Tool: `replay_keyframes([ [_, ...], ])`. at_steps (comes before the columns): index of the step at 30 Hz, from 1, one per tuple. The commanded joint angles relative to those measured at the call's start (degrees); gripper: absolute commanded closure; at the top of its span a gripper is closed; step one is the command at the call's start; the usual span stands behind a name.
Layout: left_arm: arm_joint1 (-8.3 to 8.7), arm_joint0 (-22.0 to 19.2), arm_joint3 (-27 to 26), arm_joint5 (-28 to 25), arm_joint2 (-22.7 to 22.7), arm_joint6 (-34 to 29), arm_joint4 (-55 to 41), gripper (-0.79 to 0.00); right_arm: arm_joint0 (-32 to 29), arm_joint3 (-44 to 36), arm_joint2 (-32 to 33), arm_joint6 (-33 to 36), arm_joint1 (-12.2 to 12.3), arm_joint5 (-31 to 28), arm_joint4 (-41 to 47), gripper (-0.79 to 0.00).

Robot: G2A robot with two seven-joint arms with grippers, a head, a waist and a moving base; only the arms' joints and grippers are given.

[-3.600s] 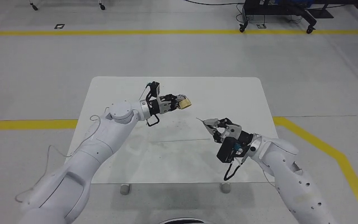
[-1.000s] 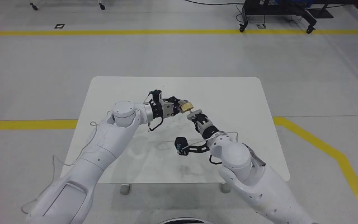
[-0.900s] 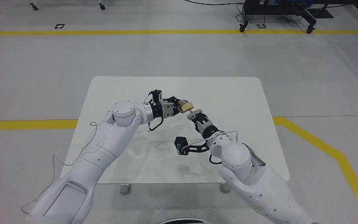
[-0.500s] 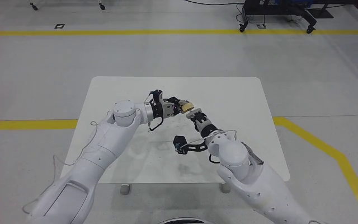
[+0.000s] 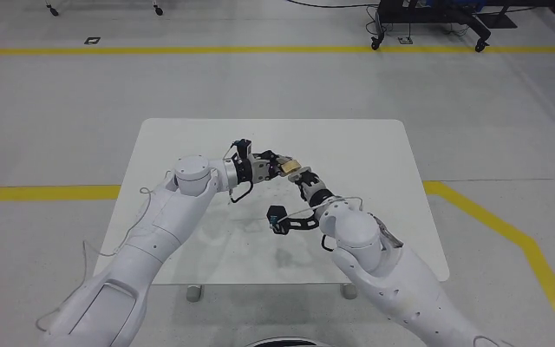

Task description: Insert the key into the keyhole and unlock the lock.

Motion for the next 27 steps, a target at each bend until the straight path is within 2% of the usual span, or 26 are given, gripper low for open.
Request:
replay_keyframes([
  [1,-0.06,0.0,0.1,0.1,-0.1,-0.3,0.1,0.0,0.2,0.3,0.2,0.1,-0.2,-0.1,0.8,0.0],
  [3,-0.09,-0.1,0.2,0.3,-0.3,-0.5,0.1,0.0,0.3,0.4,0.3,0.1,-0.3,-0.1,1.1,0.0],
  [6,-0.11,-0.2,0.4,0.4,-0.7,-0.8,0.0,0.0,-0.1,-0.1,0.7,-0.1,-0.3,0.2,1.3,-0.169],
  [7,-0.12,-0.2,0.4,0.4,-0.8,-0.9,-0.1,0.0,-0.4,-0.3,0.9,-0.2,-0.3,0.2,1.3,-0.182],
  [17,-0.26,-0.2,0.6,0.6,-1.6,-1.3,0.2,0.0,-3.8,-3.7,3.4,-2.4,0.3,1.1,0.4,-0.16],
  [19,-0.28,-0.2,0.6,0.5,-1.7,-1.3,0.4,0.0,-4.3,-4.0,3.8,-3.2,0.4,1.3,0.3,-0.123],
  [21,-0.29,-0.1,0.6,0.6,-1.8,-1.4,0.5,0.0,-4.5,-4.0,4.3,-3.9,0.5,1.6,0.4,-0.009],
  [27,-0.36,0.0,0.5,0.5,-2.0,-1.9,1.1,0.0,-3.8,-2.9,4.5,-4.8,0.4,1.6,0.7,0.0],
])
